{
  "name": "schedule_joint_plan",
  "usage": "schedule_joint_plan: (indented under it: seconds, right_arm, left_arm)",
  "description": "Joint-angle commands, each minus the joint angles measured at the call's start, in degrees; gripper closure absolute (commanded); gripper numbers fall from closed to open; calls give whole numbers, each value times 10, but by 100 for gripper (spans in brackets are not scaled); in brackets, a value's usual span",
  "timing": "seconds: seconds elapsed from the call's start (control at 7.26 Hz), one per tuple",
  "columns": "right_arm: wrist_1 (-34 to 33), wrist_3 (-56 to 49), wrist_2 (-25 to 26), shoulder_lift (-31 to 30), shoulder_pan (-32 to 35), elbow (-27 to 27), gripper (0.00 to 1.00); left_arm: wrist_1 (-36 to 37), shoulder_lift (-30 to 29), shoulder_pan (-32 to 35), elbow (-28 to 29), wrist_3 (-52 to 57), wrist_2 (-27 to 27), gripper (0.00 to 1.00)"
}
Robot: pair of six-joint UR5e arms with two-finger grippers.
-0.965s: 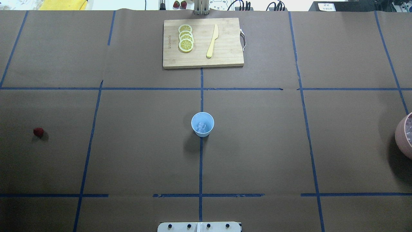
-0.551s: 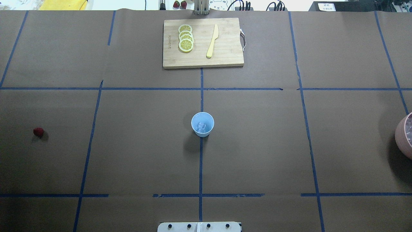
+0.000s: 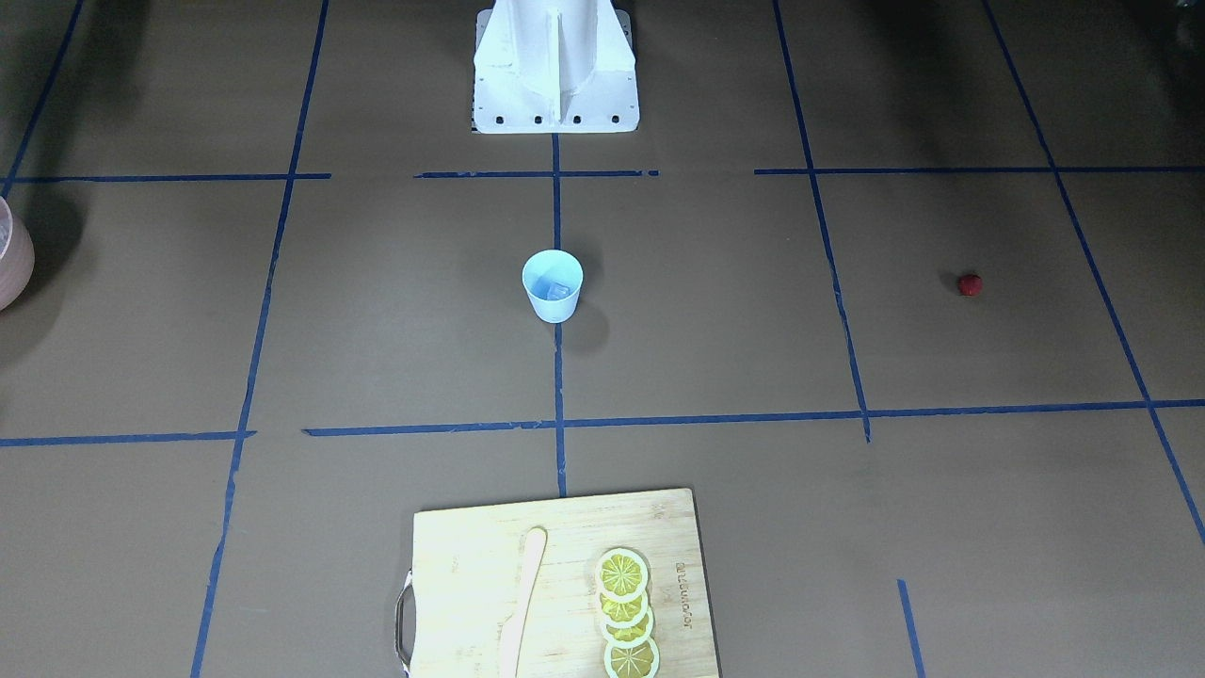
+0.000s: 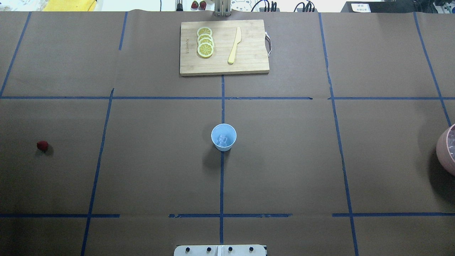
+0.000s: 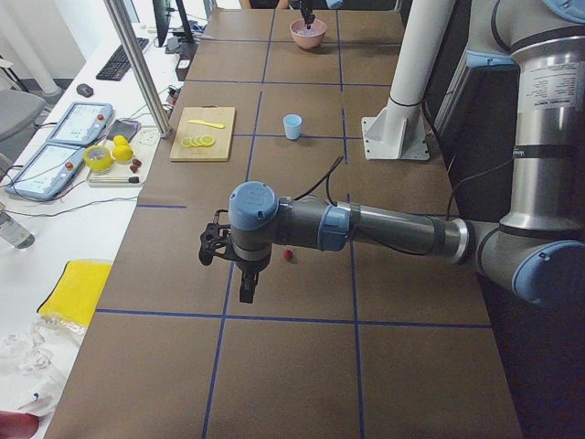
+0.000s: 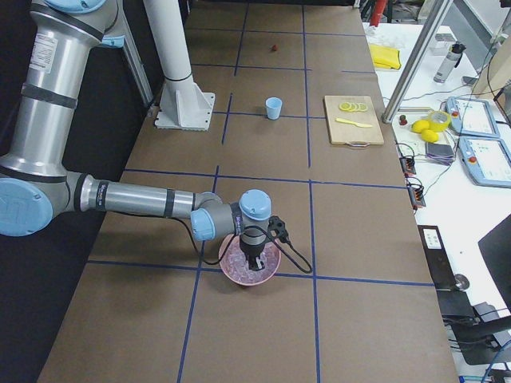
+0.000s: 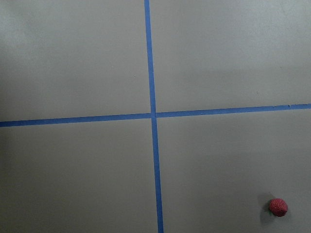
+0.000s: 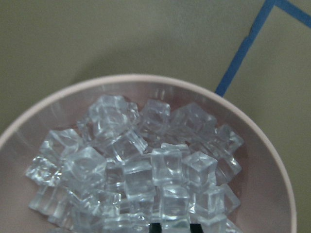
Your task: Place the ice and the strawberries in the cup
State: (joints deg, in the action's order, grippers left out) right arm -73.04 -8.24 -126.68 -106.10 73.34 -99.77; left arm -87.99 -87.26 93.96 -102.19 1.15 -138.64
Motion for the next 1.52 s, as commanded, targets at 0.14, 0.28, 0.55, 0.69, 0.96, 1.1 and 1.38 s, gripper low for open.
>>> schedule_joint_plan:
  seconds: [0.14,0.28,0.55,0.69,0.96,1.1,1.38]
  right_arm:
    - [-228,-1,1,76,33,-169,100]
    - [-295,5,-1,147,32,-179,100]
    - [-483,55,-1,347,-25,-177,100]
    - [-509,137,2,407,-73,-174,100]
    - [-505,292,6,481,-166,-156,100]
    - [-499,368,26,521,-217,-142,100]
    - [-420,504,60,585,-306,-72,100]
  left_arm:
    - [0,1,0,-1,0,-4,0]
    - [0,1,0,1,0,-3,0]
    - [-2,10,0,-2,1,-3,0]
    - [-2,10,0,-1,1,-1,0]
    - [-2,12,0,-1,2,0,0]
    - [-3,13,0,0,2,2,0]
    - [-3,13,0,3,2,2,0]
